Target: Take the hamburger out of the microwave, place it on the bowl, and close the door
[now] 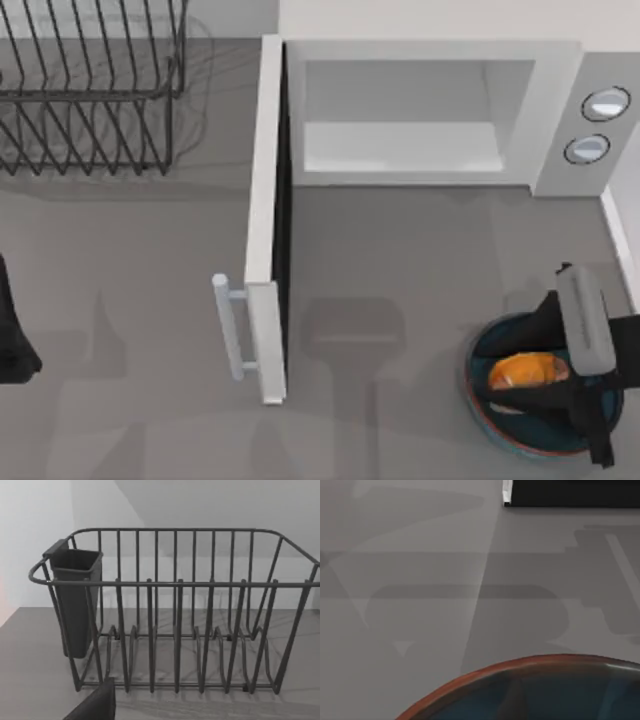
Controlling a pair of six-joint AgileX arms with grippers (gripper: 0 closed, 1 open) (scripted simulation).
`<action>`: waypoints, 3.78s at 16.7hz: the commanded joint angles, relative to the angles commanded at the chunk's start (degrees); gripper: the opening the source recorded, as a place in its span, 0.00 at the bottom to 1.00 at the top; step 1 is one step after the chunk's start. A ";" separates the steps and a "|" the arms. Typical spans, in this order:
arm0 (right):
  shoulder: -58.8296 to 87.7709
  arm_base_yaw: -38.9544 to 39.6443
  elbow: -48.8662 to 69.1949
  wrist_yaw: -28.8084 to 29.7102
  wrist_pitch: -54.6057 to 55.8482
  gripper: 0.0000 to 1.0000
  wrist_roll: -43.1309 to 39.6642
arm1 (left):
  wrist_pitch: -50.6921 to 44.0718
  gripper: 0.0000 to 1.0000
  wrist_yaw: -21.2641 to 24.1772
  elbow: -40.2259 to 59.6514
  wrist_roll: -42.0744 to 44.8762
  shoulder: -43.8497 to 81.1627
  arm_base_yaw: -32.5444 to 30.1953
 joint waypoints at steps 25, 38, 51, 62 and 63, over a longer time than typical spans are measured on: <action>-84.02 -6.18 -22.44 48.59 -5.34 1.00 49.73 | 0.00 1.00 0.00 0.00 0.00 0.00 0.00; -103.75 -7.88 -29.89 64.49 -6.75 1.00 65.98 | 0.00 0.92 0.00 0.00 0.00 0.00 0.00; -103.75 -7.88 -29.89 64.49 -6.75 1.00 65.98 | 0.00 0.00 0.00 0.00 0.00 0.00 0.00; -103.75 -7.88 -29.89 64.49 -6.75 1.00 65.98 | 1.89 0.00 -2.36 0.70 0.04 2.35 -2.36; -103.75 -7.88 -29.89 64.49 -6.75 1.00 65.98 | 3.18 0.00 -4.34 1.18 0.07 4.18 -4.34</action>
